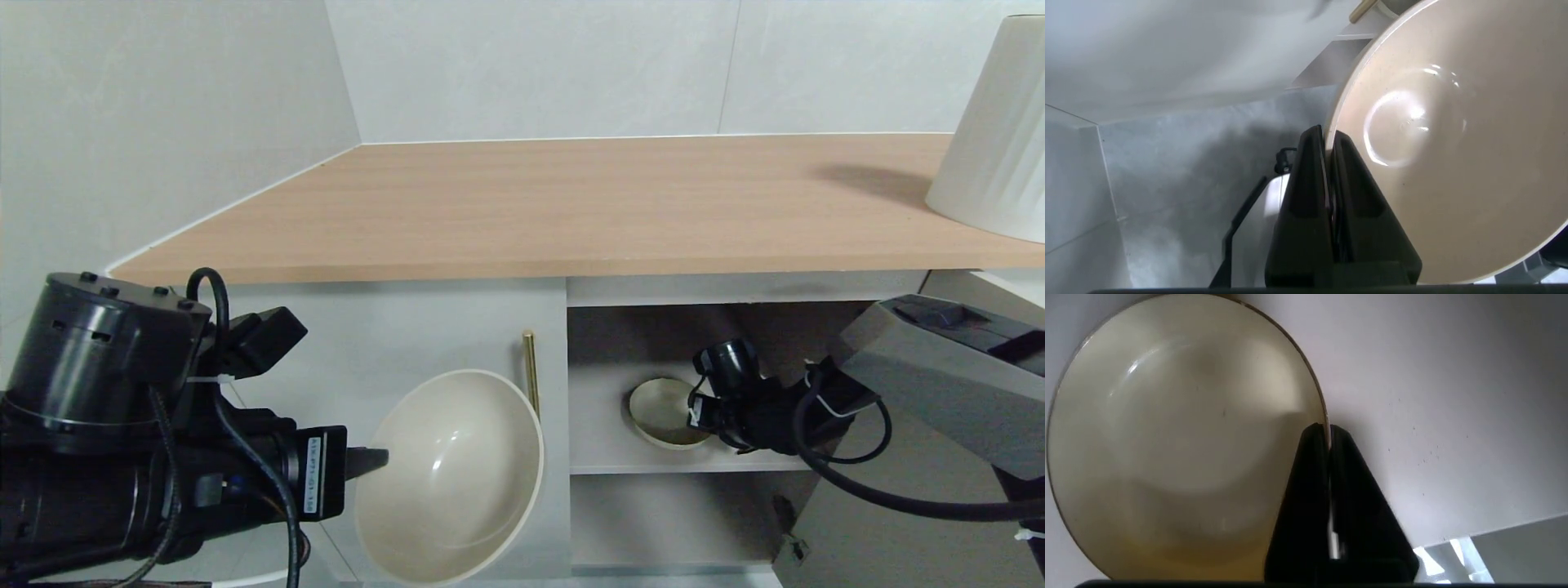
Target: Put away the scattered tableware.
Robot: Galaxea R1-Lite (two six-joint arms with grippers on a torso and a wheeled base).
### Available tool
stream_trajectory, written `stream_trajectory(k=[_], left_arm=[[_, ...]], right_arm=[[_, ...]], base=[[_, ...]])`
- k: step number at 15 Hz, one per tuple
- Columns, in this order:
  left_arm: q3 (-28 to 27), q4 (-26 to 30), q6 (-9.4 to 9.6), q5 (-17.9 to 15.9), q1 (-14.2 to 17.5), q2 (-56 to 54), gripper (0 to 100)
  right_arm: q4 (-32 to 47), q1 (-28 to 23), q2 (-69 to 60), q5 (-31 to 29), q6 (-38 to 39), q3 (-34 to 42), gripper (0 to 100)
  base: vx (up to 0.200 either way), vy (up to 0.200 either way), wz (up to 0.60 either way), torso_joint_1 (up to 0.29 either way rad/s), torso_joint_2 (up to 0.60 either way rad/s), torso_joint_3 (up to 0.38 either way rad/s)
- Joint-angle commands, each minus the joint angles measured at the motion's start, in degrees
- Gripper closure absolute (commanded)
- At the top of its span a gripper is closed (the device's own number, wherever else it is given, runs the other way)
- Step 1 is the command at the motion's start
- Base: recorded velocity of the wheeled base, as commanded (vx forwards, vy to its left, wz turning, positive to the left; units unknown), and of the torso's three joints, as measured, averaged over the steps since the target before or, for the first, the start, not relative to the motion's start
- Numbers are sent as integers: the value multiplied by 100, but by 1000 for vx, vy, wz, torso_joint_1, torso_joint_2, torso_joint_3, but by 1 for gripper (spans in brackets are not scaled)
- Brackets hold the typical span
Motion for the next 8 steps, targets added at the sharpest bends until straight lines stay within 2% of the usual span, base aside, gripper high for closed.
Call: stream_trajectory(k=[1,3,5,6,7,8], left_arm=[[1,-5,-12,9,-2,77,100],[-8,-14,-56,27,-2,271,100],[36,-14,-117,35,-2,526,100],[19,-14,-214,35,-11,649,100],[19,-14,-302,141,-72,807,100],[36,-22,-346,413,-283,983,100]], right_arm=[[-14,1,-29,1,10,15,0],[-5,10,-108,10,18,50,0],[39,247,-732,133,-17,630,0],[118,397,-1145,300,-61,937,0],[215,616,-1663,581,-140,1315,0],[346,810,-2147,863,-307,1605,0]], base=[[0,0,0,0,0,0],[0,0,0,0,0,0],[0,0,0,0,0,0],[0,0,0,0,0,0],[0,0,0,0,0,0],[0,0,0,0,0,0]])
